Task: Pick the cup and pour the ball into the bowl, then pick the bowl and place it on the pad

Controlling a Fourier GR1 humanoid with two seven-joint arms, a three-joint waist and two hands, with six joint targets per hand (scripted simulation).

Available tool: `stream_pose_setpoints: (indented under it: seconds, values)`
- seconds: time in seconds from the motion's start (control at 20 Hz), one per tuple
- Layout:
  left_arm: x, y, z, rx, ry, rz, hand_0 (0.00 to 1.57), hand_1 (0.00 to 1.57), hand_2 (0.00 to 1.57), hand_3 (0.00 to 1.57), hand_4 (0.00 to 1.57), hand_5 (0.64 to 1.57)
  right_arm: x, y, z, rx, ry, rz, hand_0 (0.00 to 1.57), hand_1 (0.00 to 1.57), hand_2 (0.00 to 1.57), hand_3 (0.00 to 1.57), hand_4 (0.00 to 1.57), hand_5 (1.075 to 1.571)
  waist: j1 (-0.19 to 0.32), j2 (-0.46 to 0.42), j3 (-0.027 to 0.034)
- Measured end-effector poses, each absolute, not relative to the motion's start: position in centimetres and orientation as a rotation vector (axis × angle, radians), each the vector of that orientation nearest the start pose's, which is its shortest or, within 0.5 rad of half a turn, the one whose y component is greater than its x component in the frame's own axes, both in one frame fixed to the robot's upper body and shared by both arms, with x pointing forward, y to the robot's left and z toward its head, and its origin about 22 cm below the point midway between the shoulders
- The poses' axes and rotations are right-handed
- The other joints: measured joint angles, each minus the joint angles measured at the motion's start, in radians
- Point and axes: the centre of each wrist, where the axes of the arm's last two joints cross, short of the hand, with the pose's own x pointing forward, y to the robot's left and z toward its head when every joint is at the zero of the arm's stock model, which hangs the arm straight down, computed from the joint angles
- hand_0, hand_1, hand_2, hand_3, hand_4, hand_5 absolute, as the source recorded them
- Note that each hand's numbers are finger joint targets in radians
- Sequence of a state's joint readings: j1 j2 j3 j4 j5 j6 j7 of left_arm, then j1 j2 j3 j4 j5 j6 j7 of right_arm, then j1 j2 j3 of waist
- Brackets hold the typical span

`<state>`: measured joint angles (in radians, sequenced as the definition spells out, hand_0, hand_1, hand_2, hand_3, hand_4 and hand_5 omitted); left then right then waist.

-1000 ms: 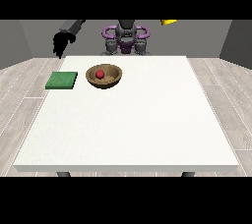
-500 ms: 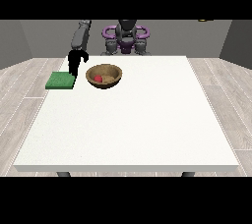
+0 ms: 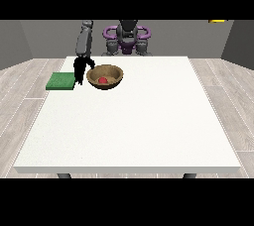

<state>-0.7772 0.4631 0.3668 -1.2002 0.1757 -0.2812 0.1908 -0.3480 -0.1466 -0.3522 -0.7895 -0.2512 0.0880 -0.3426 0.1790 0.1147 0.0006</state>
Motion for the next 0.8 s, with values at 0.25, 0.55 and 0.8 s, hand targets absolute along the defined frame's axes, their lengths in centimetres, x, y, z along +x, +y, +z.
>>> stream_pose_setpoints:
  seconds: [0.25, 0.55, 0.8]
  values:
    - [36.9, 36.0, 23.9, 0.06, -1.883, -0.185, 0.0, 0.0, 0.0, 0.0, 1.02, 1.536, 30.3, -31.7, -8.4, -0.024, -1.541, -0.38, 0.0, 0.0, 0.0, 0.0, 0.48, 1.548, 0.002, 0.042, -0.0022]
    - [35.7, 37.5, 25.2, 0.074, -1.929, -0.185, 0.0, 0.0, 0.0, 0.0, 1.02, 1.538, 31.0, -31.8, -8.3, -0.018, -1.622, -0.382, 0.0, 0.0, 0.0, 0.0, 0.46, 1.547, -0.004, 0.083, -0.0136]
    - [35.3, 38.1, 25.4, 0.076, -1.921, -0.173, 0.0, 0.0, 0.0, 0.0, 1.02, 1.541, 32.5, -29.5, -7.9, -0.015, -1.618, -0.37, 0.0, 0.0, 0.0, 0.0, 0.47, 1.549, -0.01, 0.075, -0.0135]
